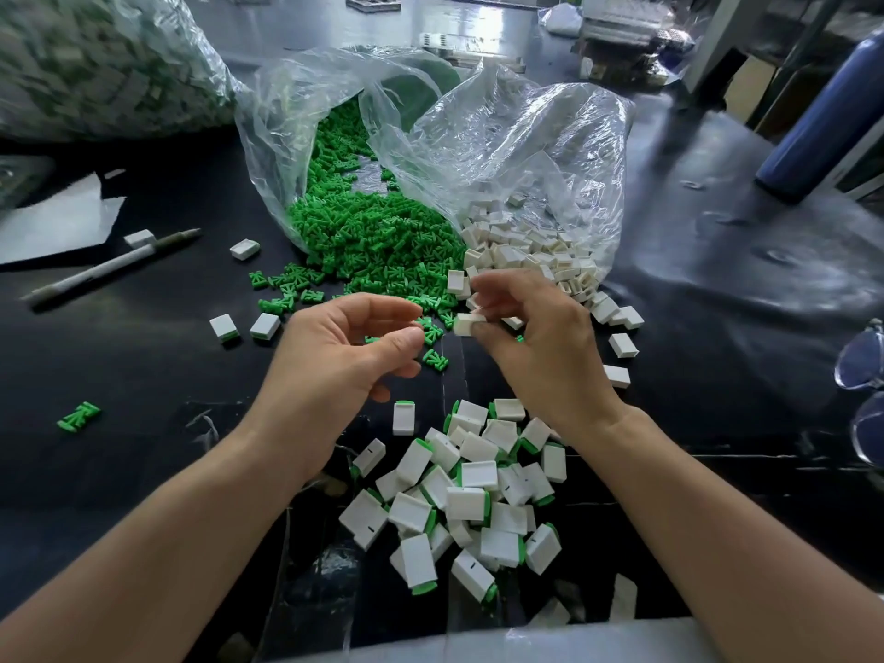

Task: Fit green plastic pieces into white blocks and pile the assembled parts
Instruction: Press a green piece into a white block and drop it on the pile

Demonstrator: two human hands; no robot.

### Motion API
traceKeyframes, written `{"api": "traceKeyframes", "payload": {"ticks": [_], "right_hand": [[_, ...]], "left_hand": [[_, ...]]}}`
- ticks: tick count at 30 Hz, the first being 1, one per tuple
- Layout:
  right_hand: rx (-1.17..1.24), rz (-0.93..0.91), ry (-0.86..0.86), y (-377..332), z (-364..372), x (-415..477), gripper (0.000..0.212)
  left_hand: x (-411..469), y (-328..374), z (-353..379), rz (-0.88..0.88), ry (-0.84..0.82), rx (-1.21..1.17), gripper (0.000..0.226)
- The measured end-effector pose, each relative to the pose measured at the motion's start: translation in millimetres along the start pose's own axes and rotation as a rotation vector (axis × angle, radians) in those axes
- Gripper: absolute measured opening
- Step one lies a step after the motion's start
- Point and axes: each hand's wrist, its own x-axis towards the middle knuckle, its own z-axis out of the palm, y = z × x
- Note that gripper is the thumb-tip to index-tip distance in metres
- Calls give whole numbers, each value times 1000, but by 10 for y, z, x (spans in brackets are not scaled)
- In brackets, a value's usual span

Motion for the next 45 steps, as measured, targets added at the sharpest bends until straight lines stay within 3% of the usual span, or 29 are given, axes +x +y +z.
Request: {"api": "traceKeyframes", "payload": {"ticks": [5, 8, 11, 15, 24, 32, 38, 45], "right_hand": [[124, -82, -68, -134, 75, -115, 25], [125, -35, -66, -139, 79, -116, 16], [8, 32, -103, -84, 56, -78, 15], [-182, 100, -305, 0, 104, -55, 23], [-286, 54, -414, -9, 108, -20, 19], [-197, 50, -383, -15, 67, -41, 17], [-24, 98, -221, -30, -22, -41, 7], [152, 102, -153, -125, -89, -58, 26]], "left_hand": [[-21, -4, 28, 8, -51, 39, 16], [-1, -20, 27, 44, -19, 35, 15], [26, -30, -4, 51, 24, -21, 16], [36, -36, -4, 19, 10, -84, 22], [30, -33, 24, 2, -16, -117, 22], [26, -36, 13, 0, -18, -121, 14], [17, -23, 10, 10, -23, -134, 7], [2, -18, 19, 1, -54, -81, 8]]}}
